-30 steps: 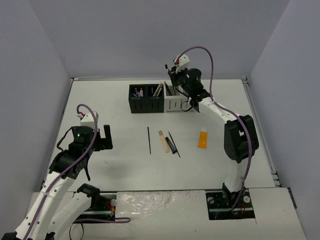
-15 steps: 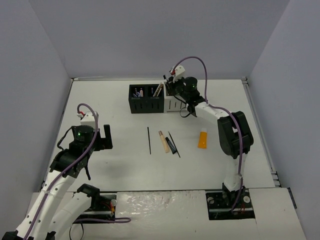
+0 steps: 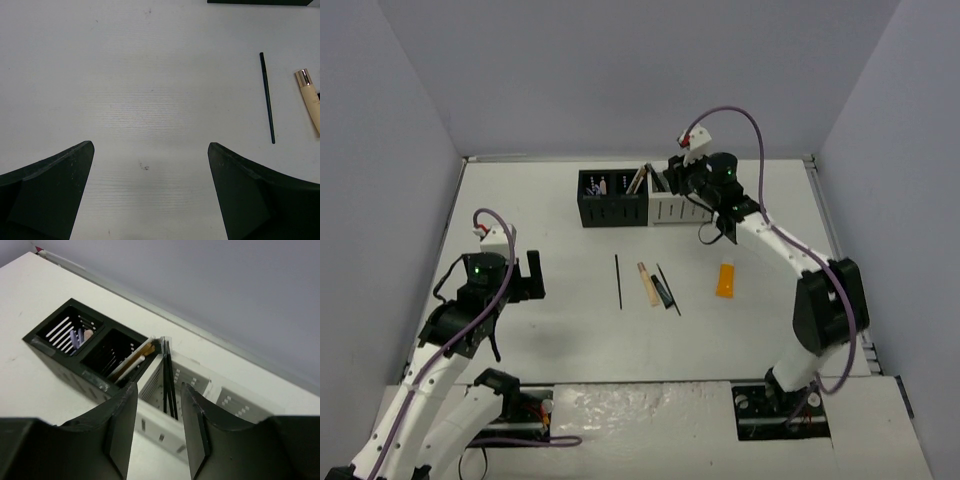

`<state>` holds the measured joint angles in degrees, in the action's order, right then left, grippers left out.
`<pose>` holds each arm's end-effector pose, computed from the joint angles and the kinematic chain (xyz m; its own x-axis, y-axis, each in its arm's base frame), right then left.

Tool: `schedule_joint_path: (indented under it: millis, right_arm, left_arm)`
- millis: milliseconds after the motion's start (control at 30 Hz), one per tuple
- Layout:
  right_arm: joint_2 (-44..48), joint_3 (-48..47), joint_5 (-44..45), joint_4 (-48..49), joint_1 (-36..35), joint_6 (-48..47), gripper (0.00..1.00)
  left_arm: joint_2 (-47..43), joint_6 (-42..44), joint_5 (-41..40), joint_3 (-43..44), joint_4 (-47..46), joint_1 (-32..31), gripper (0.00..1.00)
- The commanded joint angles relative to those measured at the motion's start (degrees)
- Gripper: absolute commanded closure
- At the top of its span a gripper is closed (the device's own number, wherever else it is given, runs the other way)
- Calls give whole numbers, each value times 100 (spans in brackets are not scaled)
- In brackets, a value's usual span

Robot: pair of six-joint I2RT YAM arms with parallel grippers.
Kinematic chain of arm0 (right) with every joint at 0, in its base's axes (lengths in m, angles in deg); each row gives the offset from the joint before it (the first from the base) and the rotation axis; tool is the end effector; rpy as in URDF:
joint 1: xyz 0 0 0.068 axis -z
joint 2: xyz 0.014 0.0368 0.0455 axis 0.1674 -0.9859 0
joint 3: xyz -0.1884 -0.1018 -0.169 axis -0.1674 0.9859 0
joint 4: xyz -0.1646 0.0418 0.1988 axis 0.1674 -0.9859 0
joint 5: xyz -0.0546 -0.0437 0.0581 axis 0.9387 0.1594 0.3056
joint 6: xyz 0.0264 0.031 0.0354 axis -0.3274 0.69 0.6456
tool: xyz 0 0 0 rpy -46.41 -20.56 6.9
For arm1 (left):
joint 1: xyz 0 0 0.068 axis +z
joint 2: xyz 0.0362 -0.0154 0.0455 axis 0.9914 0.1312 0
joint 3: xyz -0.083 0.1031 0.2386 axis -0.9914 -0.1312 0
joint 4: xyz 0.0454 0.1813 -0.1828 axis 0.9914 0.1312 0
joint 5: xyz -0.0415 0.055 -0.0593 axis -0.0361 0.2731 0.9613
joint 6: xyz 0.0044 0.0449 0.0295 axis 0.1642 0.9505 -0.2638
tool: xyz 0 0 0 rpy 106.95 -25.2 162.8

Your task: Organize the makeup

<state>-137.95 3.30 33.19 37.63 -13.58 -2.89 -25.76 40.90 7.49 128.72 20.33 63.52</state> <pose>0.3745 0.1700 0.3248 0.1369 -0.0639 -0.9885 -0.5940 0.7933 -0.1336 0.1387 -0.0416 0.3150 -0.5064 -0.1521 -0.8488 0.0325 0.9803 -0.1950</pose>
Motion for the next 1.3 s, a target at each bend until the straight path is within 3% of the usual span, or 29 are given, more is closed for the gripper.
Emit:
schedule_joint_path:
  millis: [0,200,467,800,1267]
  right_arm:
    - [1093,77,498,-1282,-216,538,62]
    - [1532,864,988,-2833,-653,1306,59]
    - [1455,1679,1140,-3107,-1120,2026,58]
    - [428,1315,1337,-3579,-1353,2216,58]
    - [-310,792,1648,-3723,-1513,2193,64]
  left_arm:
    - [-3,70,47,89,-309,48,3]
    - [12,71,46,92,-309,48,3]
    - [120,64,2,104,-276,57,3]
    - [137,63,-36,98,-264,57,3]
    - [133,77,5,107,-265,57,3]
